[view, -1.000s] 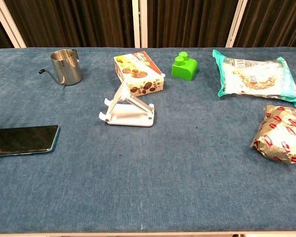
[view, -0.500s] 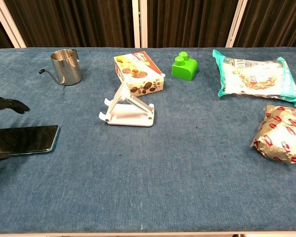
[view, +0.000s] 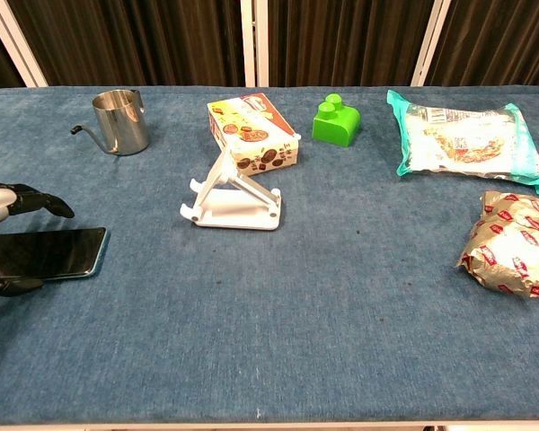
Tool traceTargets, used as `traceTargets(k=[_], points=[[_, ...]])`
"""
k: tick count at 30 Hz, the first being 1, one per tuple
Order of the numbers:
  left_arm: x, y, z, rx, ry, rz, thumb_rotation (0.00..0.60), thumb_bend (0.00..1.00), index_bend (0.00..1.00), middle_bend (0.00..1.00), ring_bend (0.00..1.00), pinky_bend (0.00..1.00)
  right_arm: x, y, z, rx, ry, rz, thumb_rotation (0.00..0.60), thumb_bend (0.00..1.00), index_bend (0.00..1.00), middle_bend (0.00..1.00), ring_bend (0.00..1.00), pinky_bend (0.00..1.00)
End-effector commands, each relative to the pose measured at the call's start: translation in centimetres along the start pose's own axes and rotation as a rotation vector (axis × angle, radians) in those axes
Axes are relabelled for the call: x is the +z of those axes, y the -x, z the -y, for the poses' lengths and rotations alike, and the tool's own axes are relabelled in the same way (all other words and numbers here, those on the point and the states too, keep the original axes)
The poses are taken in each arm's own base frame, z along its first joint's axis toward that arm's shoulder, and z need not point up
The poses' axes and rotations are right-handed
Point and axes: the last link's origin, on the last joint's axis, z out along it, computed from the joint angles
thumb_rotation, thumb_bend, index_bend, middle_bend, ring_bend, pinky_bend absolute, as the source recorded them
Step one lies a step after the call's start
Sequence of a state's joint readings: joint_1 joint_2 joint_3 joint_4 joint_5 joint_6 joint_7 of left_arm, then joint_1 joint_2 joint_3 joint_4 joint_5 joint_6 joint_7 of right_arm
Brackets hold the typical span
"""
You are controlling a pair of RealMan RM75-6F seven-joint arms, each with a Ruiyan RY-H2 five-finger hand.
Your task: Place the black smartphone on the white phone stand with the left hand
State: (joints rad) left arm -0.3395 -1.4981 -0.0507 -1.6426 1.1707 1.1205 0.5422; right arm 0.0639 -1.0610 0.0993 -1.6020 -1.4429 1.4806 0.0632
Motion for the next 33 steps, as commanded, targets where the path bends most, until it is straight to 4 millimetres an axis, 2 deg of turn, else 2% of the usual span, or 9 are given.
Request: traceTargets(k=[1,18,27,33], points=[[0.3,0.3,-0.1,0.037,-0.021,-0.003,0.599,0.18,0.2,0.16,0.05,0.0,0.0,0.1,-0.1,0.001,0.001,0.002,0.6,0.06,0.0,0.0,0.0,0.04],[1.1,0.6,0.0,0.046,-0.033,0.045,0.585,0.22,0.27,0.16,0.04,0.0,-0.3,0.2,-0.3,0.016,0.008,0.007,0.6,0.06,0.0,0.0,0.0,0.04],[1.2,-0.1,0.5,-0.038,0.036,0.0,0.6,0.23,0.29,0.31,0.19,0.0,-0.5,0.2,-0.4,0.018,0.012,0.005,0.6,0.05,0.0,0.0,0.0,0.04],[1.2,-0.2,1.0,-0.076,0.086,-0.051,0.6,0.23,0.29,0.36,0.26,0.08,-0.5,0.3,-0.4,0.02,0.014,0.006,0.6,0.06,0.0,0.0,0.0,0.04]])
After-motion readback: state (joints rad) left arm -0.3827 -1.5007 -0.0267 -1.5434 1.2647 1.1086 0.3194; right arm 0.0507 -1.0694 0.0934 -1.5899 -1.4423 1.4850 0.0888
